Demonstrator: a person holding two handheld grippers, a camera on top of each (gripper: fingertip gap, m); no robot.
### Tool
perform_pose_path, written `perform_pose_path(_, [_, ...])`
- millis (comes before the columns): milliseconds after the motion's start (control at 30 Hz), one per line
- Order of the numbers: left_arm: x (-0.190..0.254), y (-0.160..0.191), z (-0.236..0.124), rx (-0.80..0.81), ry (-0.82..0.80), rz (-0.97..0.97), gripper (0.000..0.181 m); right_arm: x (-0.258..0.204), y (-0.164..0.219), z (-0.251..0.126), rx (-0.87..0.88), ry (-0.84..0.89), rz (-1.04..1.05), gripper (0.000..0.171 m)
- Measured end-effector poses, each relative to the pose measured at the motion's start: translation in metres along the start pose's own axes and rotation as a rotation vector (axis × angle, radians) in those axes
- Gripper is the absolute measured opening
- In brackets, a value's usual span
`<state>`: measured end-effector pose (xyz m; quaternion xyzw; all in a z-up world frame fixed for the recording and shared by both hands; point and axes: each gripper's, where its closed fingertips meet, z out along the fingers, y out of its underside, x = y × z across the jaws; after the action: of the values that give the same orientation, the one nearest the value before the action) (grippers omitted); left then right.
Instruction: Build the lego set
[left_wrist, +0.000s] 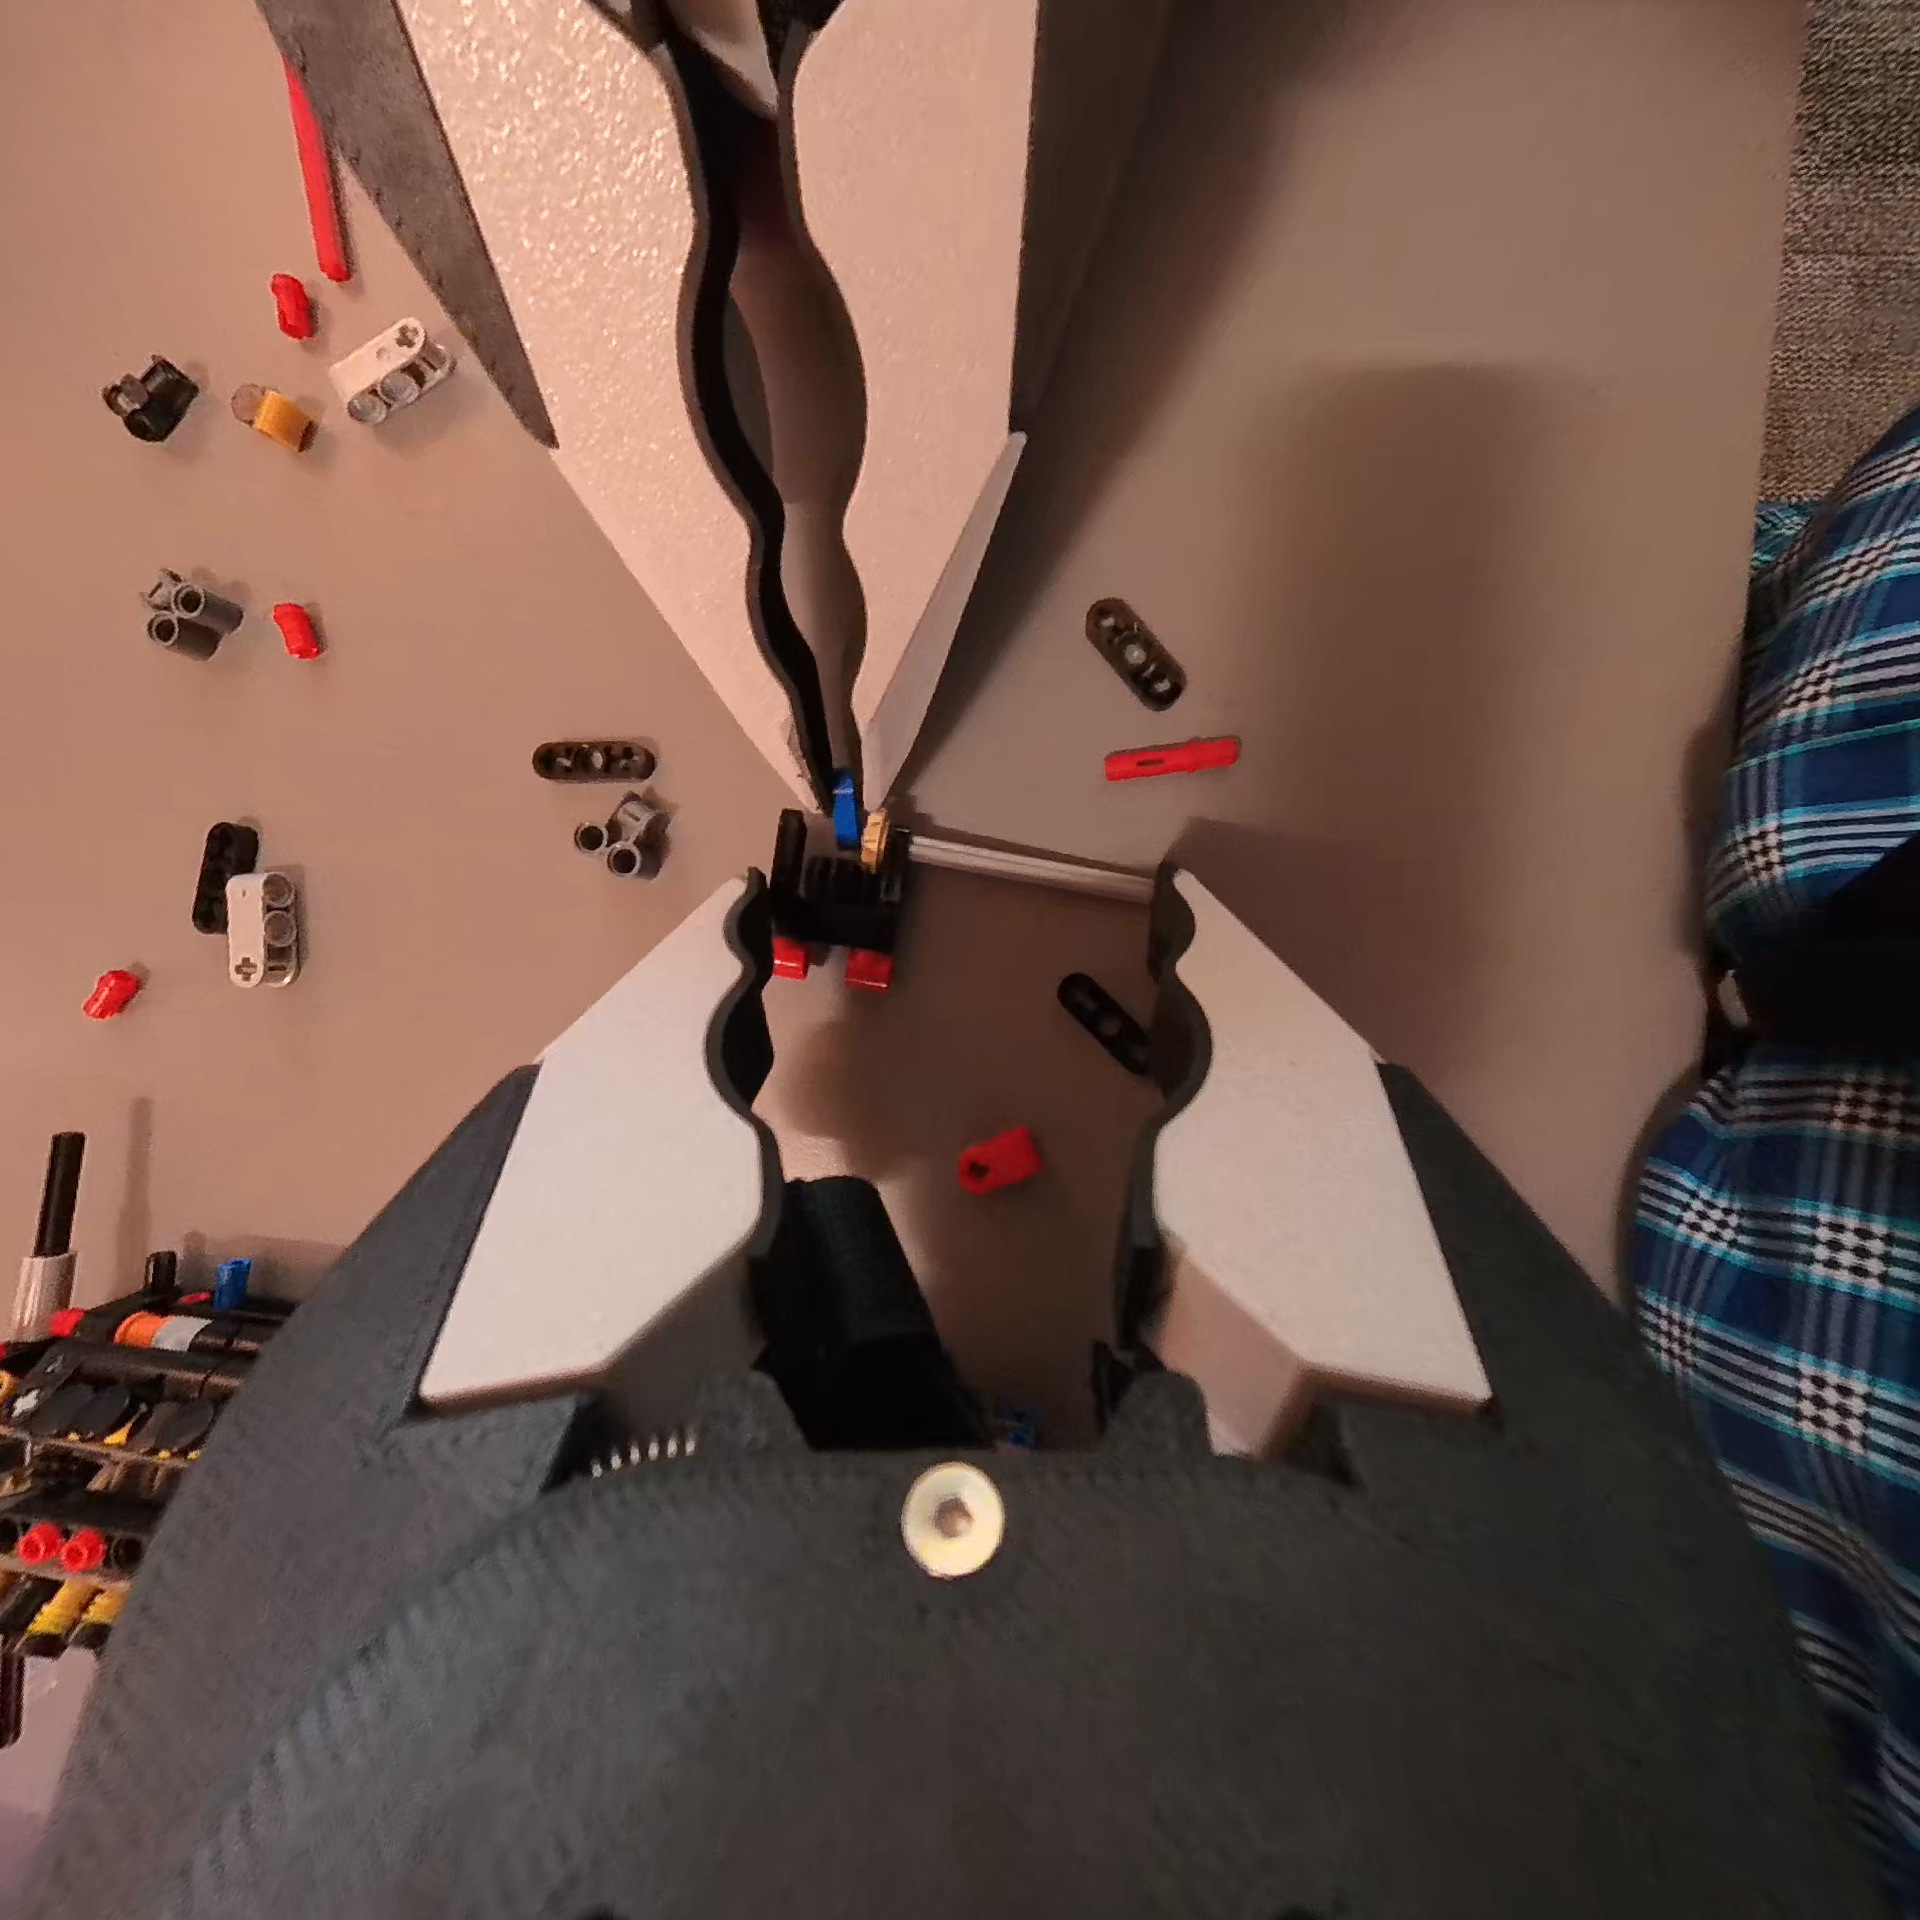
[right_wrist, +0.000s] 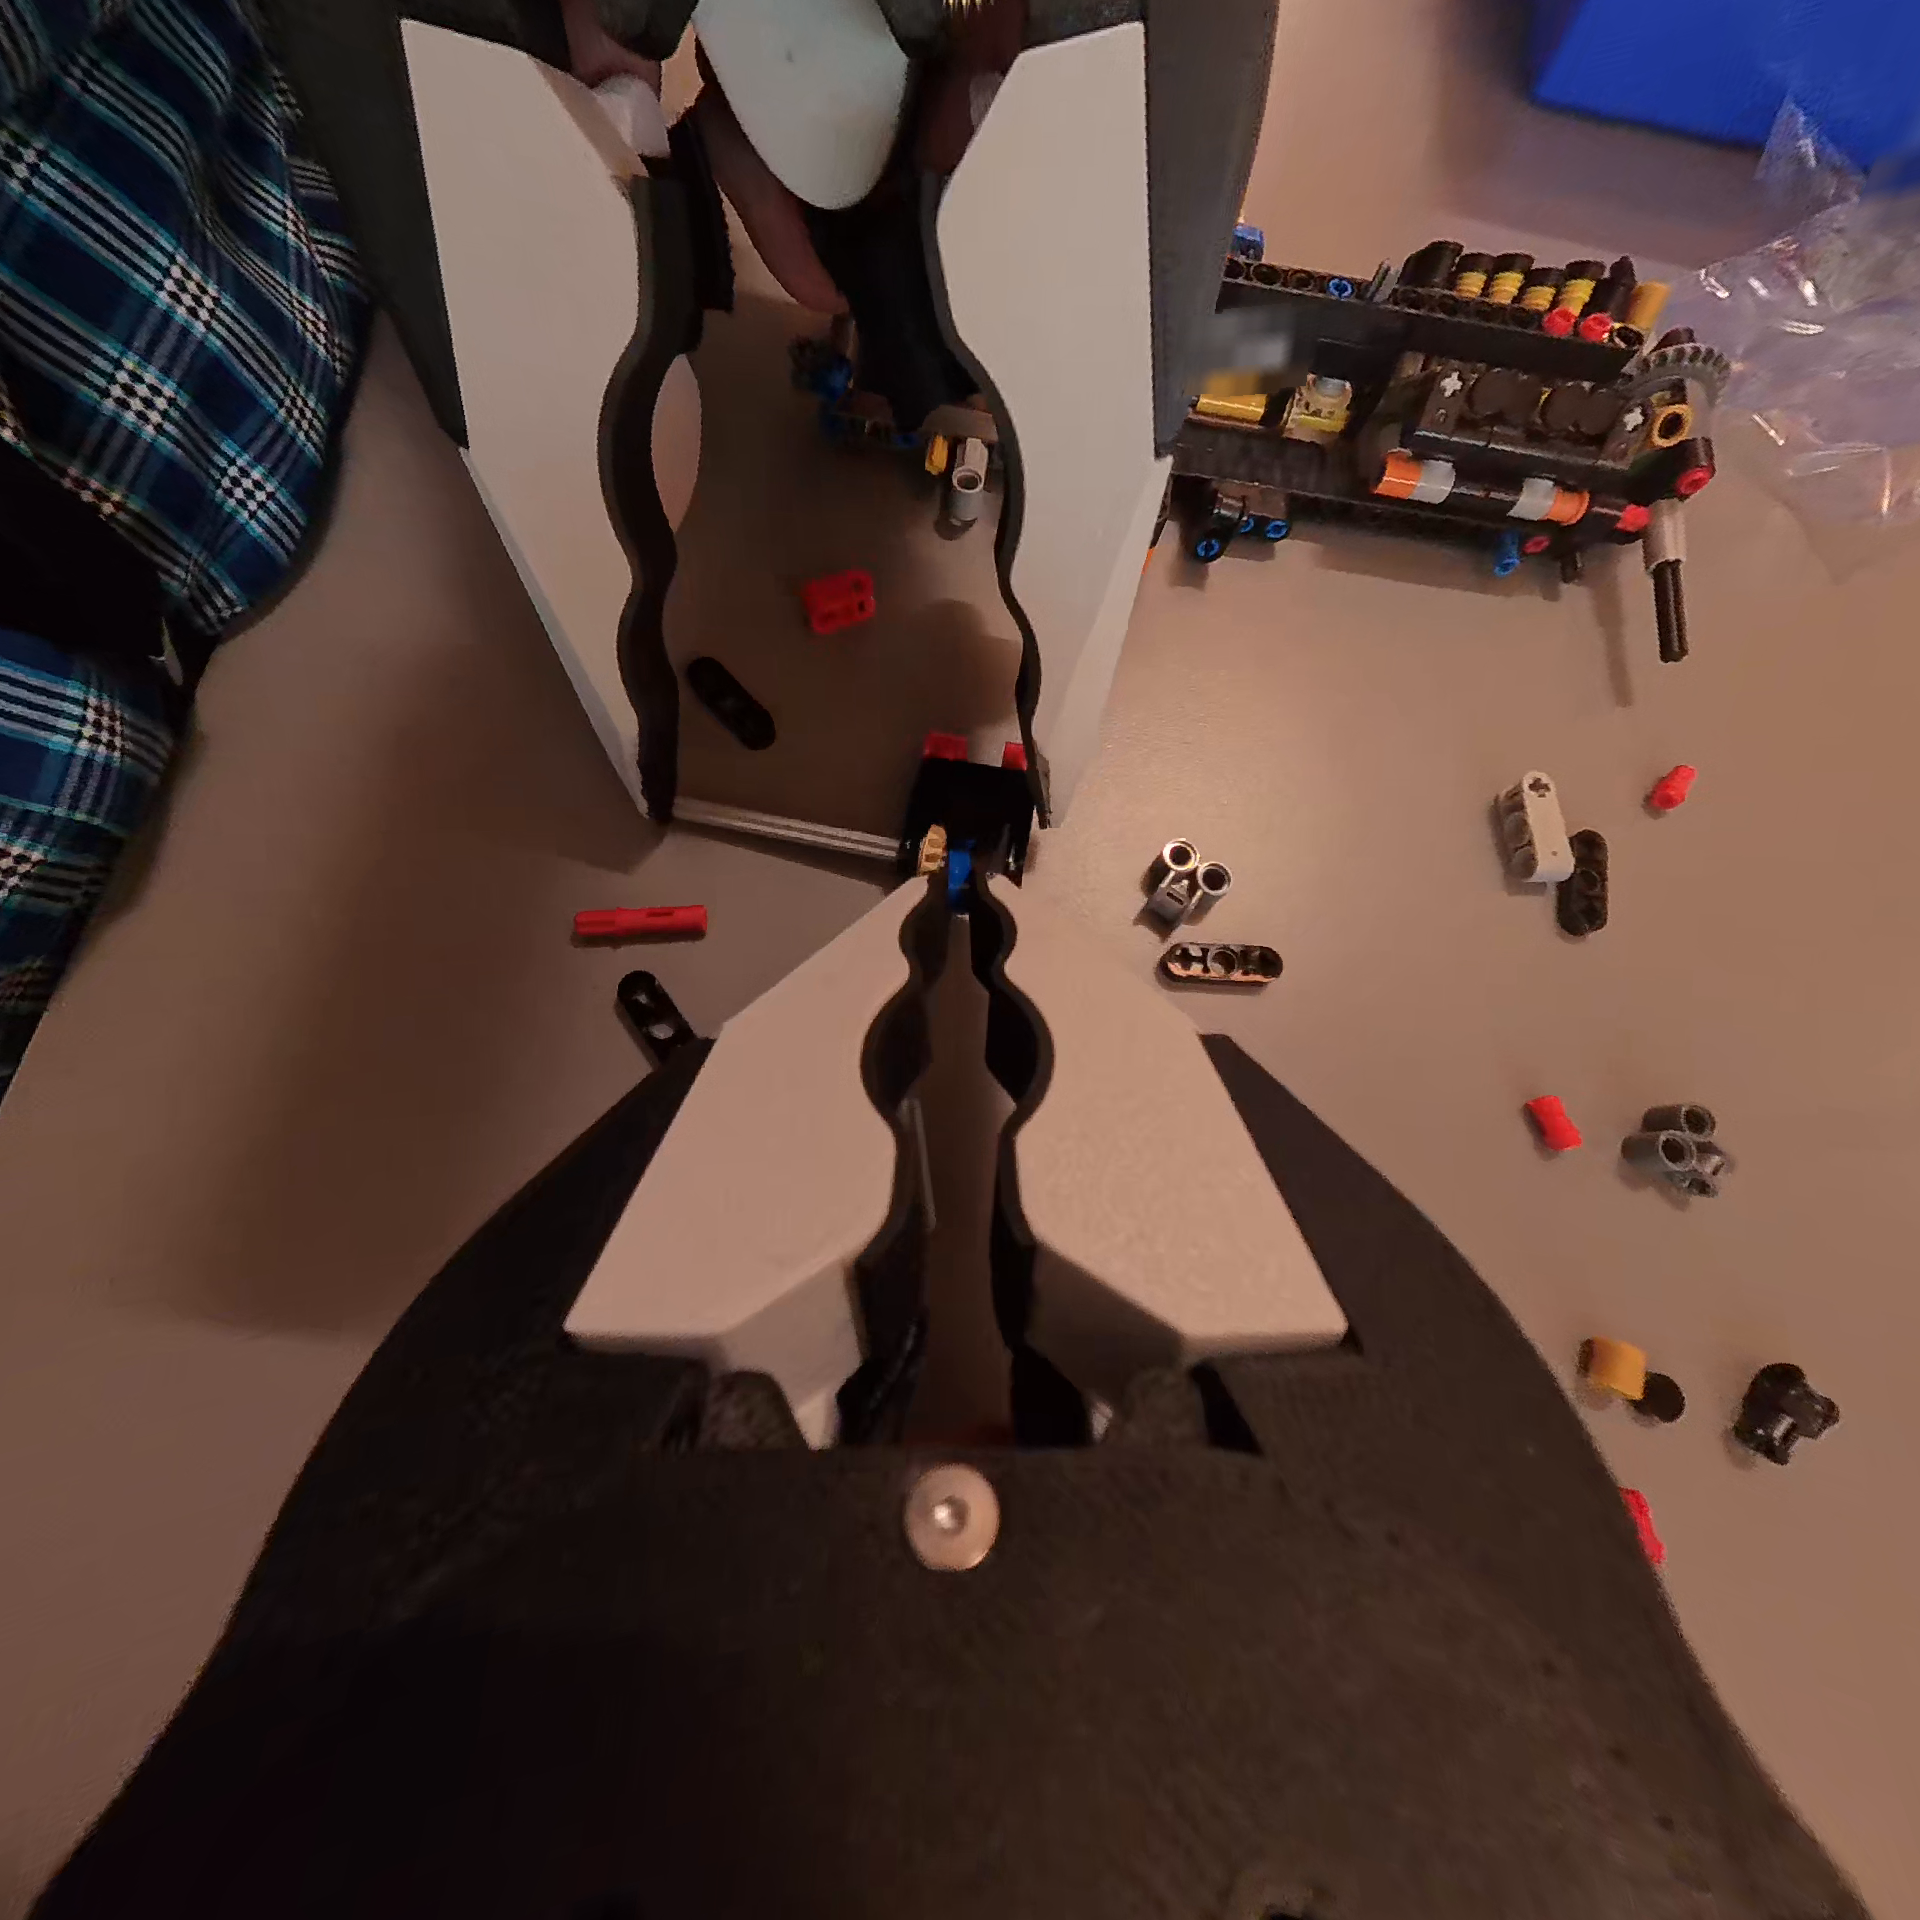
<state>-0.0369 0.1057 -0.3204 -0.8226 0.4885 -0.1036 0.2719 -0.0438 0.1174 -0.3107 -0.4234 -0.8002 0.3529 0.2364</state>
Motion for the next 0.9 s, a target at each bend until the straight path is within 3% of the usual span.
perform_pose_path(900, [-0.0024,0.0023,0.0006,-0.013,0.033,0.034,0.073,-0.0019,-0.0026,0.0023,0.003,-0.017,0.011,0.002])
